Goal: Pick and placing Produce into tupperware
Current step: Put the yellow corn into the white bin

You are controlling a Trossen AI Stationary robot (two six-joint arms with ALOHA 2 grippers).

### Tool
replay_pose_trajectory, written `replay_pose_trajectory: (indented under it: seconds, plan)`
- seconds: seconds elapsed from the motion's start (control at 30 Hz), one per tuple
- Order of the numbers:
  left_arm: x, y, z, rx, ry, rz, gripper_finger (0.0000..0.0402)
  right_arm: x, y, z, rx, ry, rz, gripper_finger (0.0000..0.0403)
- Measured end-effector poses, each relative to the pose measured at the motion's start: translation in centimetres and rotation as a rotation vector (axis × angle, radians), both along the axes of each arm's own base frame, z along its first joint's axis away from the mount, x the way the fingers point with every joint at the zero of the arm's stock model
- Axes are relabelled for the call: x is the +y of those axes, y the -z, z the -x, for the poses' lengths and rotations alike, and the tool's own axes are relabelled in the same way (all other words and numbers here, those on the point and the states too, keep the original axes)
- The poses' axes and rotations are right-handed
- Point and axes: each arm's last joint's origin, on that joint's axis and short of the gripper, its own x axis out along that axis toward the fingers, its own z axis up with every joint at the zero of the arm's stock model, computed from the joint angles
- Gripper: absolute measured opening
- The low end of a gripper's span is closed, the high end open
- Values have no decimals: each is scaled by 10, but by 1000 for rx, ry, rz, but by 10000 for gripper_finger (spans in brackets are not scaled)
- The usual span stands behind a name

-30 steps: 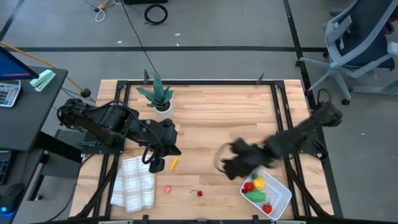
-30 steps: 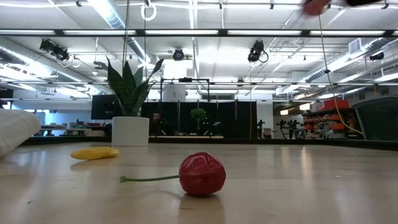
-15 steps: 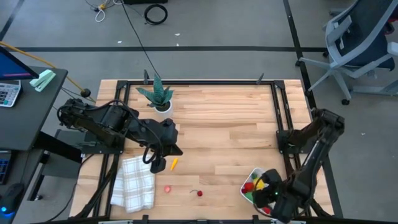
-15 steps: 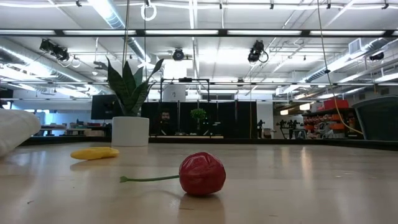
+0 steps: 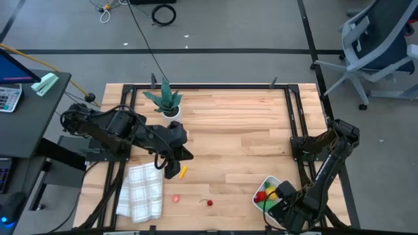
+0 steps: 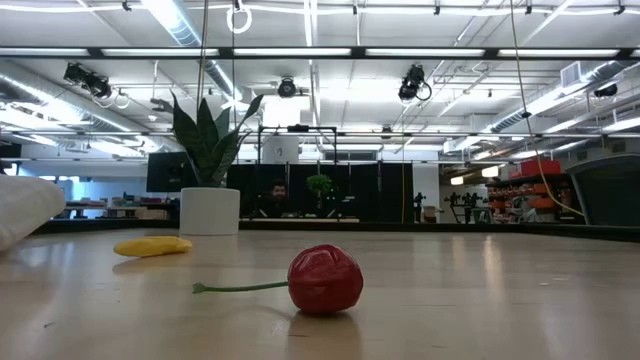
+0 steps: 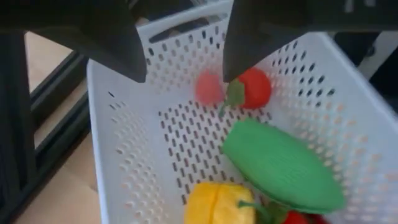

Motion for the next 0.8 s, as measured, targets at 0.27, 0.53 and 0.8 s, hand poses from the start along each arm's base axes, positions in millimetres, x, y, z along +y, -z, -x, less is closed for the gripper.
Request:
replay_pose_trajectory:
  seconds: [0.27,0.53,0.8]
  plan:
    - [-10,15,-6,100,12,-7,21,-23,-25,-9,-243,-66,71,230]
    - [-57,88,-39,443,-8,-68,108,-63,-55,-34,-677,-9,349,214]
    - [-61,183,-84,746,-481,-32,185,-98,-71,-52,-726,5,436,204]
